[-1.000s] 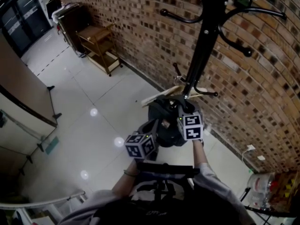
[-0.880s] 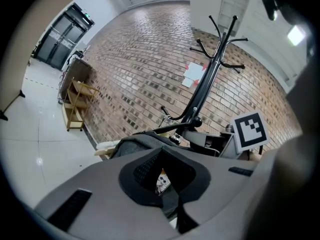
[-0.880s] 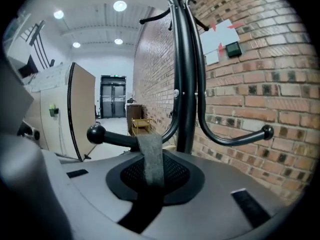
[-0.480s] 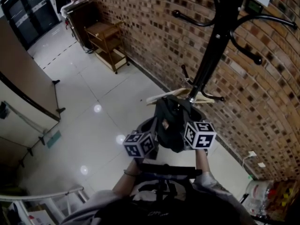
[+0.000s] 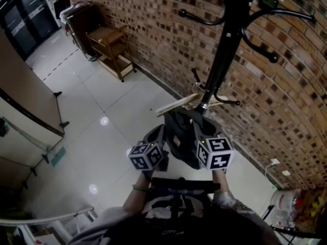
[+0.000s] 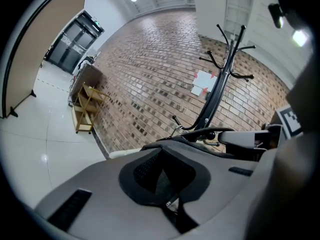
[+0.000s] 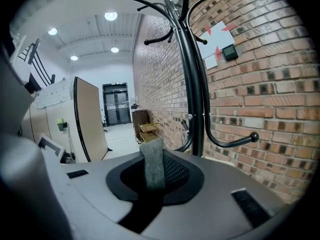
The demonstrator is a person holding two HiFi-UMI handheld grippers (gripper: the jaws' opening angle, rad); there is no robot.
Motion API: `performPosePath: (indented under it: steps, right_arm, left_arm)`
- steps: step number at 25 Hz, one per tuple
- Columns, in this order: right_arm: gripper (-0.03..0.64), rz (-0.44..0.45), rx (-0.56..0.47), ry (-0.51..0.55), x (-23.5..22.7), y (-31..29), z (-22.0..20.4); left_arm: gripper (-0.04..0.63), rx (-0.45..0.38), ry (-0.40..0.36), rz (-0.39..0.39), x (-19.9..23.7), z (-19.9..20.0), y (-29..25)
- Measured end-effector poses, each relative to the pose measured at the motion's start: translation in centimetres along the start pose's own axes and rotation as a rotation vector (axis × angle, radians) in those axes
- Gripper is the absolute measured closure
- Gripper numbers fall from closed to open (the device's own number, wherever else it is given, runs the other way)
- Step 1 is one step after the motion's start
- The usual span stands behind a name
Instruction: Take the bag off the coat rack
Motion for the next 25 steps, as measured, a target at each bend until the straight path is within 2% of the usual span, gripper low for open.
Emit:
performPosePath:
  steps: [5, 10, 13, 19, 25]
  right_arm:
    - [0.568, 0.054, -0.021, -0.005, 2.1, 0.5, -0.3]
    - [0.566, 0.088, 0.012, -0.151, 3.6, 0.4, -3.0]
    - [0.566, 0.105, 0.046, -0.201, 4.3, 0.4, -4.7]
    - [0.568, 0.159, 0.122, -0.211, 6.8, 0.8, -8.9]
    - [0.567, 0.157, 0.193, -0.228, 7.7, 1.7, -12.0]
  left_arm:
    - [0.589, -0.015, 0.005, 0.016, 0.6, 0.3, 0.8]
    - [0.589, -0.015, 0.006, 0.017, 1.0, 0.5, 2.0]
    - [0.589, -0.005, 0.007, 0.017, 1.2, 0.1, 2.7]
    - [0.589, 0.033, 0.001, -0.007, 0.9, -0.8, 2.9]
    - [0.589, 0.065, -0.007, -0.043, -0.1, -1.8, 2.7]
Point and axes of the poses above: the fingertips, and each gripper's own axes: y backward along the fingers, x to its left, z out of its top, the point moved 4 cm from there along y, backward along the fingers, and after that the axes turned 14 degrees about y, right-handed, at the moved point
